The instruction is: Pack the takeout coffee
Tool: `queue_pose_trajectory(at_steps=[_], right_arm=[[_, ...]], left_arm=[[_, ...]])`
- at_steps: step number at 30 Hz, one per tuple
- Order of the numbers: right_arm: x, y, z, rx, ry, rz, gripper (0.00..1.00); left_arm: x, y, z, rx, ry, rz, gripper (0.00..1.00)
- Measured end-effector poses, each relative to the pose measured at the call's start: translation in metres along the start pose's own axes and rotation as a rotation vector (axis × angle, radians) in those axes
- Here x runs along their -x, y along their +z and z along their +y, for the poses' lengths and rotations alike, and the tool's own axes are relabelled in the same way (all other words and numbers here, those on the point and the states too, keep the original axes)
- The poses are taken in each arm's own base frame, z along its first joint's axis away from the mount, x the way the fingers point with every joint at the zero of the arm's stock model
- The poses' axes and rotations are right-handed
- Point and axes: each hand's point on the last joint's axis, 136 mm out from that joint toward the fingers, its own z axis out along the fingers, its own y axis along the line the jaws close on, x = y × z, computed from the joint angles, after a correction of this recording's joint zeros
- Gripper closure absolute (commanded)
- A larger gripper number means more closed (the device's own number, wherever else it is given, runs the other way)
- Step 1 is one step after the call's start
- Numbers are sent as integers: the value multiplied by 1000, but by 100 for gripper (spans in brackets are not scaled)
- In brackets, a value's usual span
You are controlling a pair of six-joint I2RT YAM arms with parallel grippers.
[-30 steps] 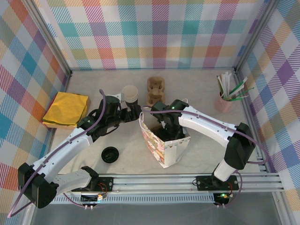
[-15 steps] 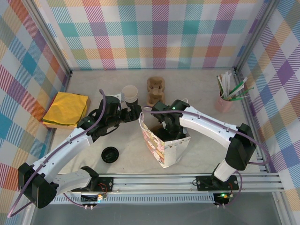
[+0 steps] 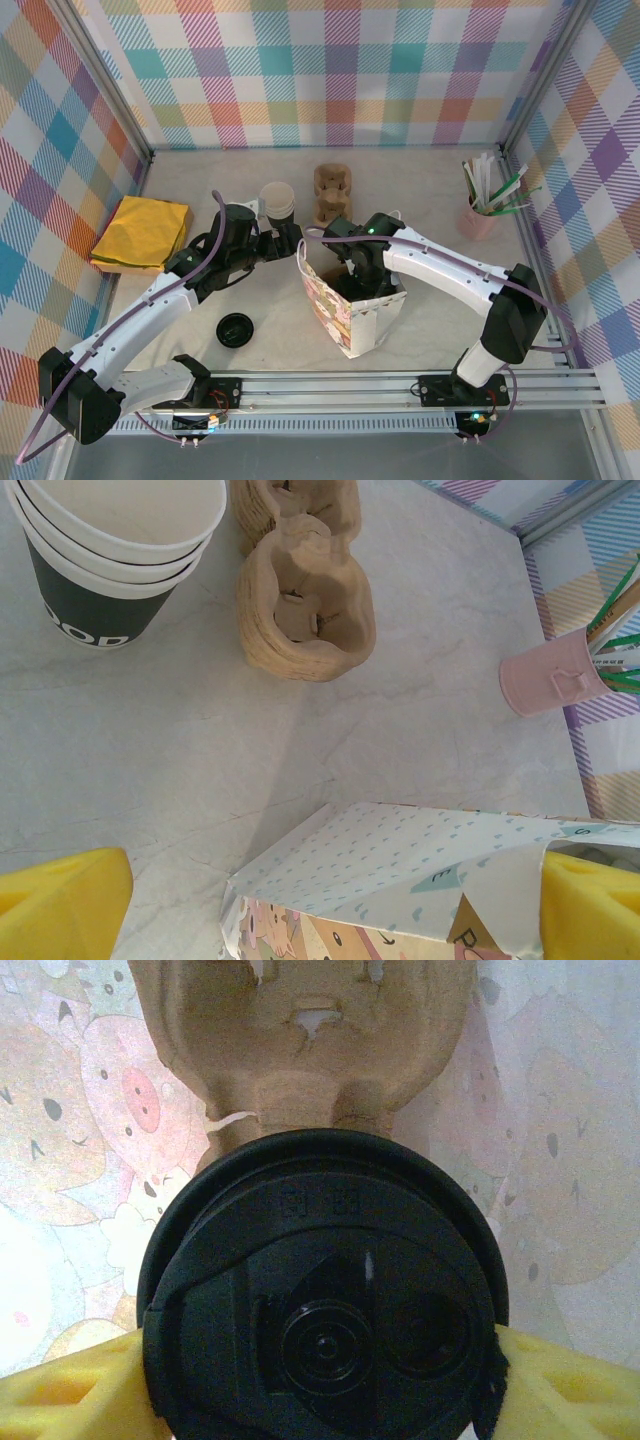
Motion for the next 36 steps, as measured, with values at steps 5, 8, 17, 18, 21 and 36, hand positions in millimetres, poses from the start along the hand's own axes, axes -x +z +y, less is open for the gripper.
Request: queue_pose_trajectory(at_steps=[5,8,17,18,21,36], right_arm=[[-1,-1,0,0,1,0,30],[-2,-2,0,0,2,0,30],[-4,-3,0,0,6,0,30],[-4,-3,0,1,8,0,30],[-5,-3,0,1,11,-1,30],[-6,-2,-1,12,12,-19,30]], left_arm=[[0,0,0,0,0,0,5],[0,0,0,0,0,0,5],[0,0,0,1,0,0,5],[0,0,0,0,0,0,5],[0,0,0,0,0,0,5],[0,0,0,0,0,0,5]])
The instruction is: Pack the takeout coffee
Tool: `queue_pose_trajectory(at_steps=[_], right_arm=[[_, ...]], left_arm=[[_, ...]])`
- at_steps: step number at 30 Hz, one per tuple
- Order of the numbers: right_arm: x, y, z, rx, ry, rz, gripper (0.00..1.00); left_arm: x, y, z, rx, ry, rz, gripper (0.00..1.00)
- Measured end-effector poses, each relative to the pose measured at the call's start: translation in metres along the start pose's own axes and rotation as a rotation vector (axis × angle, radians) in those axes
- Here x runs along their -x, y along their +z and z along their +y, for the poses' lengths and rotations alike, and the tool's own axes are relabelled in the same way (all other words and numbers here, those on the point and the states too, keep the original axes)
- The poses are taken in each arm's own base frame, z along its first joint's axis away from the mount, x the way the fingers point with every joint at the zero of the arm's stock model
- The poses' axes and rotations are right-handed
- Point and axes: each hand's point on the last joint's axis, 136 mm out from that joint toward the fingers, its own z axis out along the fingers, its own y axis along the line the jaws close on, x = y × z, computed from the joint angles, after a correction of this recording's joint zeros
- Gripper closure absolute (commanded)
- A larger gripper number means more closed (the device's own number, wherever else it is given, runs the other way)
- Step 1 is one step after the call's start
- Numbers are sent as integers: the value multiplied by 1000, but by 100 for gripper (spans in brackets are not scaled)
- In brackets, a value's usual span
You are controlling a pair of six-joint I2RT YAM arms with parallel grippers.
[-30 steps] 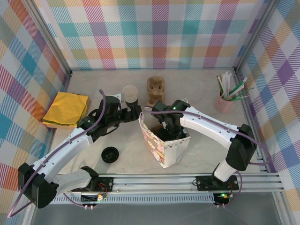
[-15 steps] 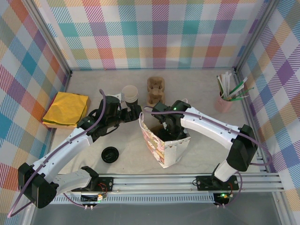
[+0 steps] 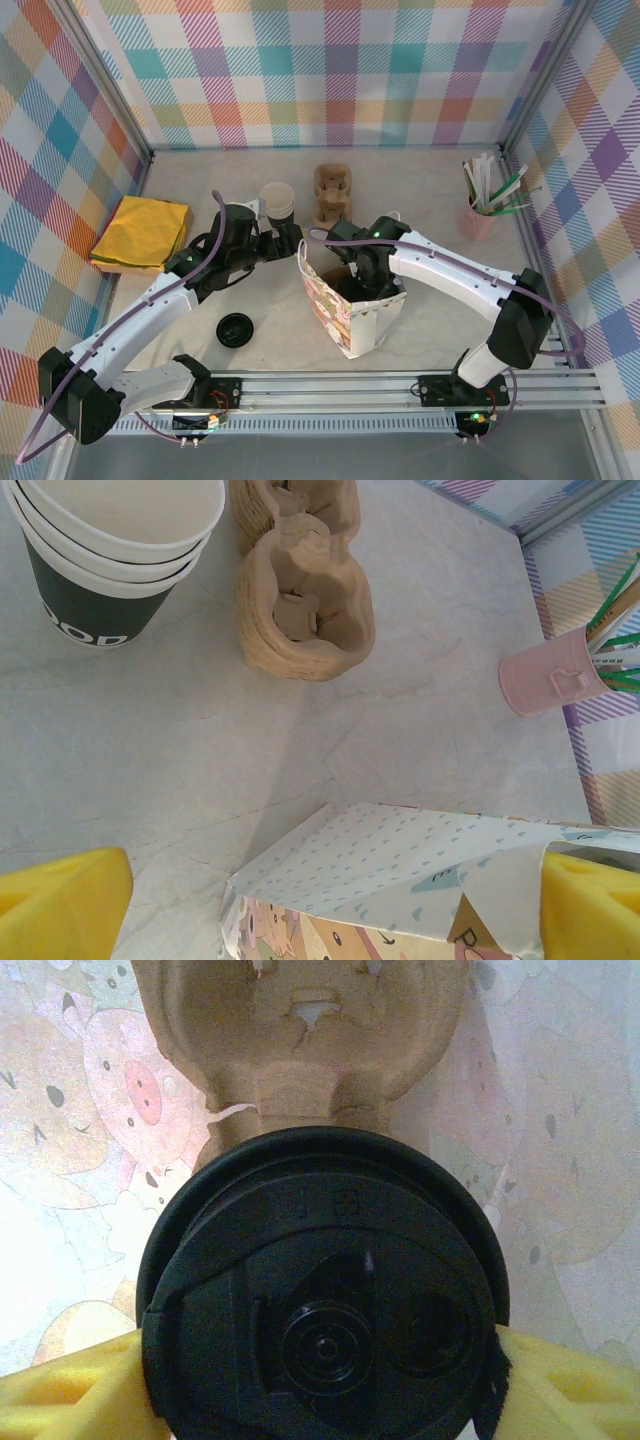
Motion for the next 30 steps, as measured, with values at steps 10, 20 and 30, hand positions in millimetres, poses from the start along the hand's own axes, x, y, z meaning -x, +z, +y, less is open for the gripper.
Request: queue_pose_trajectory(at_steps=[10,20,30], right_arm=[[0,0,0,1,1,-2,30],[-8,0,-5,-21,4,33,30],[-14,-1,-10,-40,6,55,30]], left_arm=[[-1,0,-1,-7,0,6,5],[12,-13,-33,-120,43,11,6],[22,-1,-66,-204,175,75,18]])
